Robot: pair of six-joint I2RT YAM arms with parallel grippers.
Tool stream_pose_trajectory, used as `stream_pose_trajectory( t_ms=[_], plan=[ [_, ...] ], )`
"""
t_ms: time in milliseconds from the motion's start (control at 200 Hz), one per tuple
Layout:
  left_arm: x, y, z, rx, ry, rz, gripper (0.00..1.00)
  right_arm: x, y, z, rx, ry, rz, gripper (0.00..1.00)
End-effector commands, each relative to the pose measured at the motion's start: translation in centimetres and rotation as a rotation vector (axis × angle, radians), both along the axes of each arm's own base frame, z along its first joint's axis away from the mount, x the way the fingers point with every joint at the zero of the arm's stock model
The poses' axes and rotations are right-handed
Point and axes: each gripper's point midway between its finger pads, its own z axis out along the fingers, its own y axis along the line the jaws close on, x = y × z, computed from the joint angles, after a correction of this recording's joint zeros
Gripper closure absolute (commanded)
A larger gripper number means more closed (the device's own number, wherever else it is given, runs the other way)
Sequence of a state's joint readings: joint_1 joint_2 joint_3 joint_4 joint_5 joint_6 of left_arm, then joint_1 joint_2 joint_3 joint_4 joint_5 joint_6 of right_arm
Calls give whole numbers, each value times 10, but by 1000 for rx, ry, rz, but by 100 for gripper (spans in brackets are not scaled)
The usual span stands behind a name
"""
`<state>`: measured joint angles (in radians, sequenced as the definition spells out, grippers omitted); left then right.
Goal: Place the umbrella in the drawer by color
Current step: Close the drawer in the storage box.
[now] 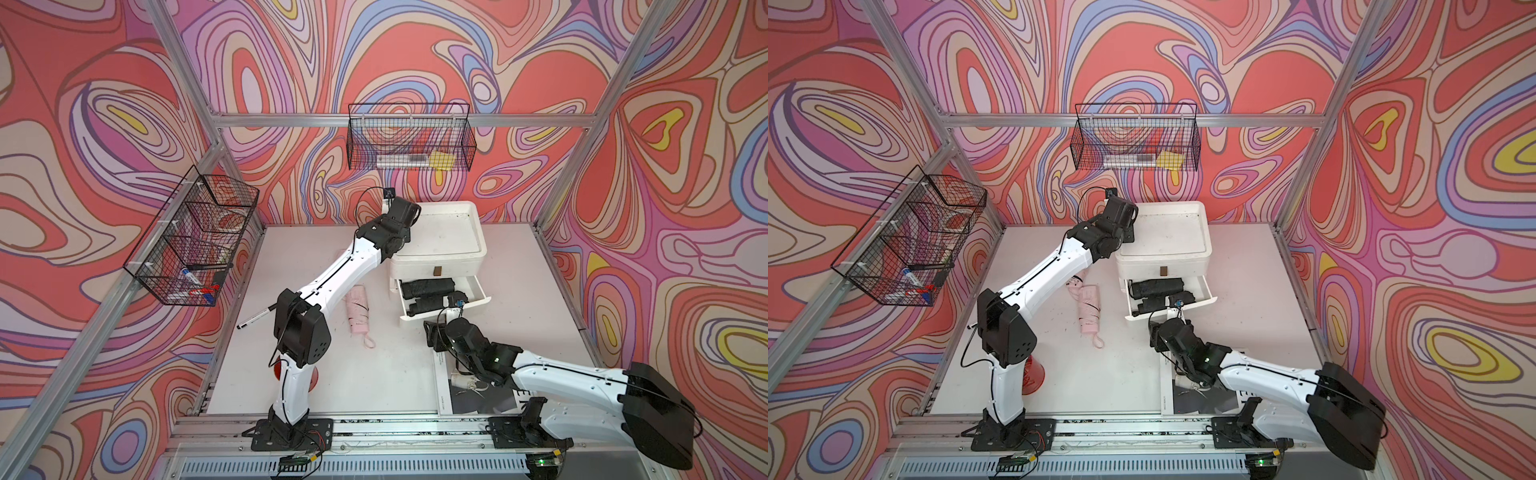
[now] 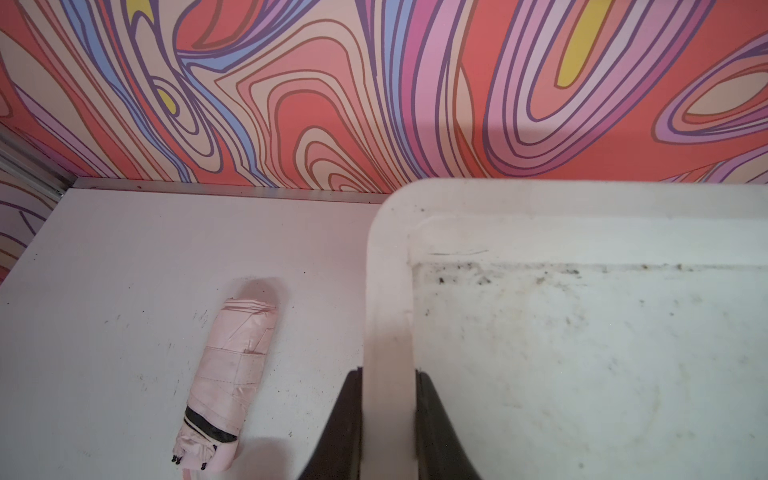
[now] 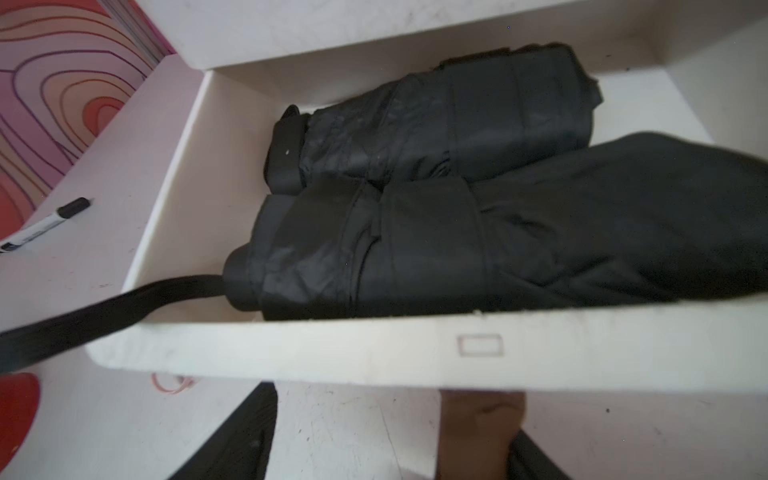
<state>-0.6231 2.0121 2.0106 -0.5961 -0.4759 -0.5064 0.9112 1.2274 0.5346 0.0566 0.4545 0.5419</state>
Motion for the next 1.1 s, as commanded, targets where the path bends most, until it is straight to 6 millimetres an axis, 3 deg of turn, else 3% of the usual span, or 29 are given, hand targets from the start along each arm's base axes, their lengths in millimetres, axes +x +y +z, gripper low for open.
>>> stream_pose_trajectory(
  t_ms=[0, 115, 265, 501, 636, 766, 906, 1092],
  plan=[
    [-55, -44, -19, -63, 160, -181, 100, 46, 18, 72, 52, -243, -64, 26],
    [-60, -42, -20, -72, 164, -183, 100, 58, 32, 72, 22, -239, -52, 25],
    [-63, -36, -20, -59, 159, -172, 100, 59, 42, 78, 84, -217, -35, 25],
    [-59, -27, -19, -41, 147, -112, 100, 46, 48, 112, 274, -189, -7, 27],
    [-58, -26, -21, -72, 168, -68, 100, 49, 50, 129, 299, -227, -4, 26],
    [-56, -19, -20, -73, 168, -6, 100, 55, 57, 125, 215, -191, 5, 27],
    [-54, -4, -18, -31, 158, 68, 100, 42, 65, 123, 211, -117, 84, 29],
    [-54, 0, -19, -32, 165, 76, 100, 37, 82, 131, 234, -103, 171, 36]
  ],
)
